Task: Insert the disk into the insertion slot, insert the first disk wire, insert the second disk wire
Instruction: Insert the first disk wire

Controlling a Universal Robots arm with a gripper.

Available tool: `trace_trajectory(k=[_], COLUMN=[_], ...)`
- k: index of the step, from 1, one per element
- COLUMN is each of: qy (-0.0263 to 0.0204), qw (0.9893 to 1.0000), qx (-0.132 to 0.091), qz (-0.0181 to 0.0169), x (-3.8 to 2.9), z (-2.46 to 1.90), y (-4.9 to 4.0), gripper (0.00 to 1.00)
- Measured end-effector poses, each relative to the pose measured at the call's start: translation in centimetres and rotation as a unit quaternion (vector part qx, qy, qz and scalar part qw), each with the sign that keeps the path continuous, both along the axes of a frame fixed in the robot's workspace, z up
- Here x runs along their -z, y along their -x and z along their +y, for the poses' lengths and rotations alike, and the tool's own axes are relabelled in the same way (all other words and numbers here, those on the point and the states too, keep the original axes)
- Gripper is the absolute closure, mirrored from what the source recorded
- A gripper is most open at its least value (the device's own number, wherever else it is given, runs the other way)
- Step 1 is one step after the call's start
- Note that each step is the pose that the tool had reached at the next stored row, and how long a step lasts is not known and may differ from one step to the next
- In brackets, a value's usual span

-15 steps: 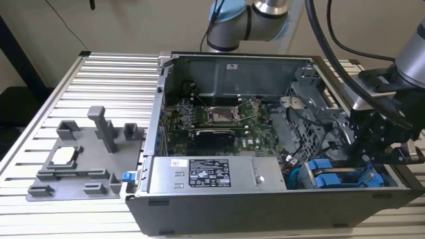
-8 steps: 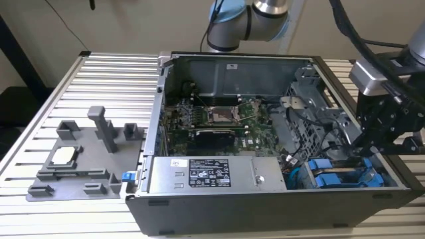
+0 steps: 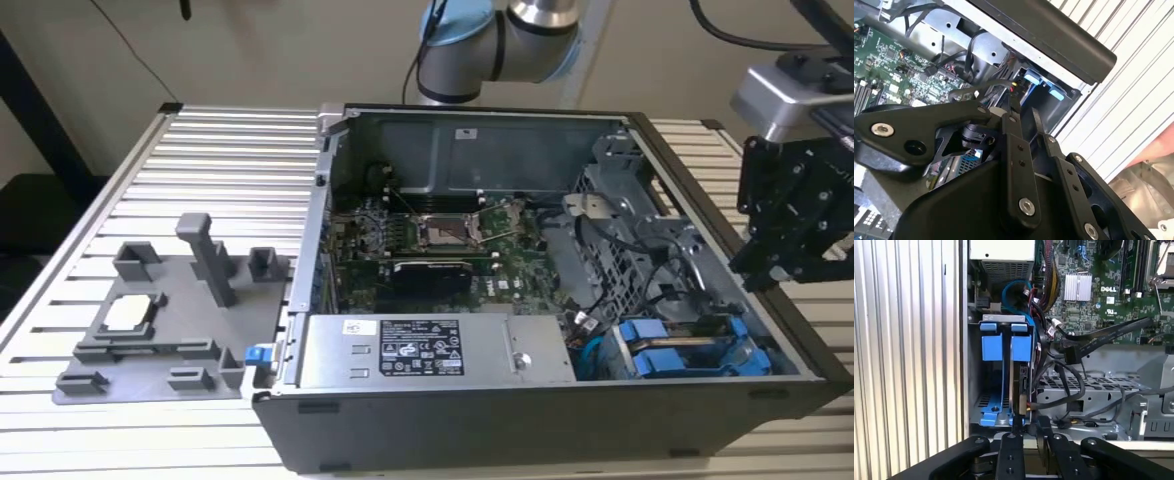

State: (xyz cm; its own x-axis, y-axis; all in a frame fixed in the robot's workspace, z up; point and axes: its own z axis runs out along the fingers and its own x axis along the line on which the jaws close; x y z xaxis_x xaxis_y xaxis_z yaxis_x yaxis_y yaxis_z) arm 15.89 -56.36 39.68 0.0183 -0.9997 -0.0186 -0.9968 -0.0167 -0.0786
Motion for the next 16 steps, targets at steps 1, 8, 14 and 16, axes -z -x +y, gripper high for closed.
trace_trajectory(k=[1, 8, 14, 16], qy=[0.0005, 0.0036, 0.0046, 0.0047], qw=[1.0, 1.0, 1.0, 1.0], qx=[0.0, 0.0, 0.0, 0.0], qz=[0.0, 0.0, 0.0, 0.0], x=[-0.33, -0.78, -0.79, -0.78], z=[0.01, 0.05, 0.9, 1.31], y=[0.0, 0.0, 0.01, 0.02], gripper=[0.74, 0.74, 0.74, 0.74])
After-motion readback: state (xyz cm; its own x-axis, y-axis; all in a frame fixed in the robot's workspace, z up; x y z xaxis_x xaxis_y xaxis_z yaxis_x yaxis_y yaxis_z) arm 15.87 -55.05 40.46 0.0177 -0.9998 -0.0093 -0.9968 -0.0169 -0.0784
